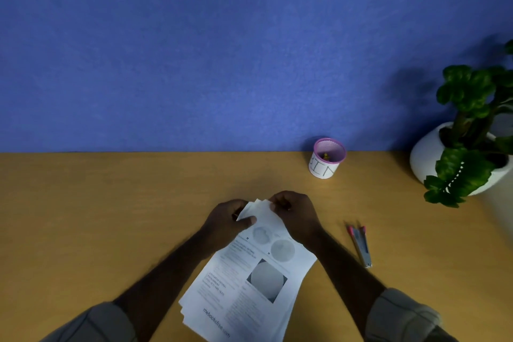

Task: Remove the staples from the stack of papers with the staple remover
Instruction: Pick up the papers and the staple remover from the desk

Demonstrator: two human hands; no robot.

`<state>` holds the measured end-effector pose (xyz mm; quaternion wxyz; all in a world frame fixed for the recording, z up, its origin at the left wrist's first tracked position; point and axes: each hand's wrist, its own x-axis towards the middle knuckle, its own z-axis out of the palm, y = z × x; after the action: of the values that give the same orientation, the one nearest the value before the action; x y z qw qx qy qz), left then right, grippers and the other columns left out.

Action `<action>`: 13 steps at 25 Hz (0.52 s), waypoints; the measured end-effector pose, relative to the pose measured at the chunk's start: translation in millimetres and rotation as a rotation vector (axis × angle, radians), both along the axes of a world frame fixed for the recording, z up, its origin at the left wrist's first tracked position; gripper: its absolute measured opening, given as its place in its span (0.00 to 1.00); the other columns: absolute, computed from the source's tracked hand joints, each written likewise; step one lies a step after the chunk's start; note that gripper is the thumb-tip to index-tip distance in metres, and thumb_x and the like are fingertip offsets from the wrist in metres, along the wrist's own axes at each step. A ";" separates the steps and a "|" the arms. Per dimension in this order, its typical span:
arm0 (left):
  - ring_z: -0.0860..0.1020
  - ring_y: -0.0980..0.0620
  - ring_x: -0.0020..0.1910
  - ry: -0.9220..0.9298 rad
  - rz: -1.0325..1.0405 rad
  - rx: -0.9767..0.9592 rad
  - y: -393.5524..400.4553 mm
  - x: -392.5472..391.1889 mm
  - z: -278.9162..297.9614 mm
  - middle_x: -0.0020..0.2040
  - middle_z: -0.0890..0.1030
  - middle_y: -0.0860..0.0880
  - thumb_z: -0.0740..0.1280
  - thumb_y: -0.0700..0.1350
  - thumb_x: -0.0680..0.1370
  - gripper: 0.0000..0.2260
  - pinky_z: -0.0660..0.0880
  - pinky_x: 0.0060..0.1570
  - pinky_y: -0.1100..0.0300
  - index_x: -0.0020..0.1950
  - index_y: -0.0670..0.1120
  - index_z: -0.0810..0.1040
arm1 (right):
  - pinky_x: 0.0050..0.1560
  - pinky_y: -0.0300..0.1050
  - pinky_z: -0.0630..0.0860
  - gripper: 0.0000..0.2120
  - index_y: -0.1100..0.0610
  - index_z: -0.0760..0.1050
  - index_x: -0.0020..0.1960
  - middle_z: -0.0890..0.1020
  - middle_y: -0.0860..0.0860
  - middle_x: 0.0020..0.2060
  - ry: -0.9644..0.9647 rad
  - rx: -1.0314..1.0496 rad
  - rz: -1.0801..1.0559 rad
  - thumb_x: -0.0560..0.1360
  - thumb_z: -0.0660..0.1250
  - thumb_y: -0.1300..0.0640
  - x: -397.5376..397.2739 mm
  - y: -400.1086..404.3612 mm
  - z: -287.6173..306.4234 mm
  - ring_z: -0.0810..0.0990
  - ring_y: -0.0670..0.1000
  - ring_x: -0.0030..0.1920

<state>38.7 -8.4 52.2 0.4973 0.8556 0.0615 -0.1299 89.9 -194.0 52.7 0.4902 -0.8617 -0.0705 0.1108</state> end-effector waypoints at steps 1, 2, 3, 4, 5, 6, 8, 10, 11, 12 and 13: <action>0.81 0.60 0.40 -0.037 0.032 0.026 -2.5 1.3 0.7 0.43 0.84 0.57 0.70 0.46 0.78 0.03 0.71 0.36 0.72 0.51 0.53 0.81 | 0.41 0.34 0.74 0.05 0.56 0.83 0.47 0.83 0.47 0.42 0.001 0.028 -0.005 0.75 0.69 0.62 -1.0 -1.9 -0.4 0.80 0.43 0.41; 0.79 0.61 0.38 -0.074 0.072 0.054 -2.7 2.1 0.1 0.40 0.83 0.57 0.71 0.45 0.78 0.02 0.70 0.34 0.73 0.47 0.53 0.82 | 0.42 0.35 0.74 0.05 0.56 0.83 0.47 0.84 0.46 0.42 -0.005 0.055 -0.007 0.75 0.70 0.62 -1.8 -5.1 -1.7 0.80 0.42 0.41; 0.79 0.60 0.37 -0.099 0.107 0.070 -2.5 2.6 -0.9 0.39 0.82 0.56 0.71 0.44 0.78 0.03 0.69 0.34 0.71 0.46 0.52 0.82 | 0.44 0.36 0.74 0.05 0.55 0.83 0.49 0.84 0.46 0.44 -0.023 0.044 -0.006 0.75 0.70 0.61 -2.2 -12.5 -3.4 0.80 0.41 0.42; 0.79 0.59 0.38 -0.106 0.130 0.075 -1.0 2.2 -2.2 0.39 0.83 0.55 0.71 0.43 0.78 0.03 0.70 0.35 0.69 0.46 0.51 0.83 | 0.48 0.38 0.74 0.07 0.53 0.81 0.52 0.83 0.46 0.47 -0.062 -0.036 0.007 0.75 0.69 0.60 -1.2 -23.7 -6.3 0.79 0.42 0.45; 0.80 0.57 0.38 -0.103 0.144 0.069 1.3 1.1 -2.7 0.40 0.83 0.54 0.71 0.43 0.78 0.03 0.71 0.36 0.66 0.46 0.50 0.83 | 0.52 0.41 0.75 0.11 0.52 0.79 0.57 0.82 0.46 0.52 -0.112 -0.188 0.048 0.76 0.68 0.60 0.8 -38.1 -10.1 0.79 0.44 0.50; 0.80 0.56 0.38 -0.095 0.150 0.059 3.4 -0.4 -2.6 0.39 0.84 0.54 0.70 0.42 0.78 0.04 0.71 0.37 0.64 0.45 0.50 0.83 | 0.58 0.45 0.74 0.14 0.50 0.77 0.61 0.80 0.47 0.57 -0.163 -0.377 0.122 0.76 0.66 0.61 2.5 -55.6 -14.7 0.77 0.47 0.56; 0.80 0.52 0.38 -0.088 0.174 0.050 7.2 -3.1 -1.7 0.38 0.83 0.52 0.70 0.42 0.78 0.06 0.72 0.37 0.60 0.42 0.50 0.82 | 0.63 0.49 0.71 0.22 0.49 0.73 0.65 0.76 0.49 0.64 -0.228 -0.738 0.326 0.75 0.63 0.66 4.4 -93.8 -23.8 0.73 0.52 0.62; 0.80 0.49 0.38 -0.091 0.199 0.066 9.7 -3.6 -0.8 0.38 0.83 0.51 0.70 0.43 0.78 0.05 0.73 0.37 0.57 0.42 0.49 0.82 | 0.61 0.47 0.70 0.23 0.49 0.72 0.66 0.74 0.51 0.64 -0.273 -0.979 0.507 0.75 0.61 0.67 5.4 -128.2 -31.3 0.71 0.52 0.62; 0.81 0.47 0.39 -0.090 0.208 0.072 10.3 -3.6 -0.2 0.38 0.84 0.50 0.70 0.44 0.78 0.05 0.73 0.38 0.56 0.43 0.48 0.83 | 0.61 0.47 0.70 0.21 0.49 0.71 0.66 0.74 0.51 0.64 -0.291 -1.058 0.578 0.75 0.62 0.65 5.8 -141.8 -32.1 0.71 0.52 0.62; 0.81 0.46 0.40 -0.086 0.215 0.076 10.8 -3.3 -0.1 0.39 0.84 0.49 0.70 0.44 0.78 0.05 0.74 0.38 0.56 0.43 0.47 0.83 | 0.61 0.48 0.70 0.21 0.49 0.70 0.66 0.73 0.51 0.65 -0.296 -1.105 0.629 0.75 0.64 0.63 6.8 -152.9 -32.4 0.70 0.52 0.62; 0.82 0.44 0.40 -0.079 0.220 0.079 11.1 -3.4 0.2 0.39 0.84 0.48 0.70 0.45 0.78 0.05 0.74 0.39 0.55 0.44 0.47 0.83 | 0.62 0.48 0.70 0.22 0.49 0.69 0.66 0.71 0.51 0.66 -0.292 -1.124 0.660 0.74 0.67 0.60 7.9 -161.7 -32.9 0.70 0.52 0.63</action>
<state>35.3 2.7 52.4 0.4763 0.8671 0.1406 -0.0383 97.8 -355.7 19.8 -0.1076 -0.9254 -0.3276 0.1571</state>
